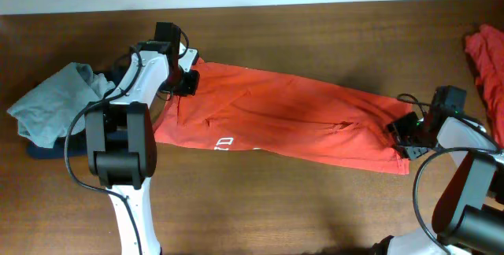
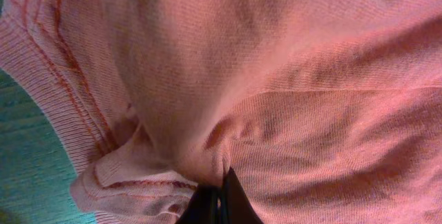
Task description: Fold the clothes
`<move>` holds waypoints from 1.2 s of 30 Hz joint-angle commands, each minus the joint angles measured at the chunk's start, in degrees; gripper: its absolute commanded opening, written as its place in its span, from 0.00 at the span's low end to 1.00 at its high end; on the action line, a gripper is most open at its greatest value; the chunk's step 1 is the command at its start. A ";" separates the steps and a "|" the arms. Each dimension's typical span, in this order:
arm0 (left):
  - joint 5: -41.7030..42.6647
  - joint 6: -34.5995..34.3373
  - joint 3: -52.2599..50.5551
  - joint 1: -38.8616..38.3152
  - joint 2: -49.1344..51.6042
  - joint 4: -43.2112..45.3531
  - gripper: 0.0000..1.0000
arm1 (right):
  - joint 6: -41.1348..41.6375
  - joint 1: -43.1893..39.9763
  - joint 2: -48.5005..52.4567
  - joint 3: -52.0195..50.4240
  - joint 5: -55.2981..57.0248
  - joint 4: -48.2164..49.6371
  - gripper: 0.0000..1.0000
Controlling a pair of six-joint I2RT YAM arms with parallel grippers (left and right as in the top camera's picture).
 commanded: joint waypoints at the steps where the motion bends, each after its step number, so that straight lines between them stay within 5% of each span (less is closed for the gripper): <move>1: -0.87 0.35 -0.13 0.24 3.02 -0.44 0.01 | 0.26 0.59 1.77 0.09 2.25 0.24 0.26; 3: -0.87 0.35 -0.13 0.20 3.02 -0.44 0.01 | -2.47 0.24 1.38 0.13 2.49 0.39 0.14; 6: -0.87 0.35 -0.13 0.24 3.02 -0.46 0.01 | -6.86 -1.11 -0.02 0.83 3.34 -0.87 0.08; 15: -0.87 0.35 -0.13 0.24 3.02 -0.46 0.01 | -22.29 -5.62 -3.17 6.82 4.55 -5.81 0.09; 21: -0.87 0.35 -0.13 0.24 3.02 -0.44 0.01 | -26.12 -5.57 -3.17 6.91 4.33 -4.39 0.26; 30: -0.92 0.35 -0.11 0.26 3.02 -0.46 0.01 | -25.57 -5.64 -3.10 6.84 6.27 -4.57 0.11; 33: -0.87 0.35 0.83 0.26 2.97 -1.66 0.01 | -22.80 -6.21 -3.10 6.86 4.02 -4.79 0.35; 36: -0.85 0.35 5.90 0.24 2.97 -8.15 0.15 | -22.84 -9.68 -3.10 6.99 -3.34 -4.87 0.59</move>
